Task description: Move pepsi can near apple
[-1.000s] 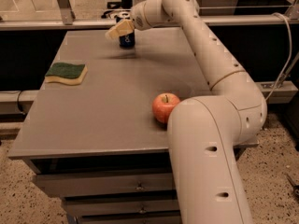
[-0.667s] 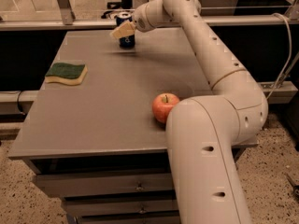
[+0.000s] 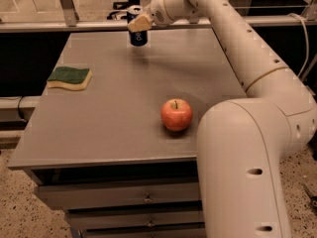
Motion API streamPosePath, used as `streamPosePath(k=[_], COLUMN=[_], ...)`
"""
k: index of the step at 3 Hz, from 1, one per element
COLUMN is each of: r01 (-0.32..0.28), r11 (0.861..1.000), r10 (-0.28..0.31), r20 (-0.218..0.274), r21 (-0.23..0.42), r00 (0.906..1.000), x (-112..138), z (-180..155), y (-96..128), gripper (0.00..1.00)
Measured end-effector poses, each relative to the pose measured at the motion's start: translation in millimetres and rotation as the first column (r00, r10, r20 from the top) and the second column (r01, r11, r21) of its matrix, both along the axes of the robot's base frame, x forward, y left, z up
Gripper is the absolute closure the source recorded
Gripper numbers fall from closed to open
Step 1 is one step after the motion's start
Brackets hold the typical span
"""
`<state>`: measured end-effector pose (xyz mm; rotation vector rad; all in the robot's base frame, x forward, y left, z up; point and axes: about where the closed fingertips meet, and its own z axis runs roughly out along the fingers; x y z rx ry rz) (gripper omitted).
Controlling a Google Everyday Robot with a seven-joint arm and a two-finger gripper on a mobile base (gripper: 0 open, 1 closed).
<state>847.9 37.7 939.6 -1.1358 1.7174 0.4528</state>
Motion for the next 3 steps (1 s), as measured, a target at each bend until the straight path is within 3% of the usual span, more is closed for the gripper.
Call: streamPosePath(k=[1, 2, 3], r01=[-0.045, -0.096, -0.102], r11=[0.999, 0.994, 0.993], r10=[0.045, 0.094, 0.100], r20=[0.020, -0.030, -0.038], r21=[-0.024, -0.047, -0.054], r00=[0.9988, 0.9951, 0.9942], x=[-42, -110, -115], z=[23, 29, 29], y=[-16, -45, -45], gripper=[1.00, 1.00, 1.00])
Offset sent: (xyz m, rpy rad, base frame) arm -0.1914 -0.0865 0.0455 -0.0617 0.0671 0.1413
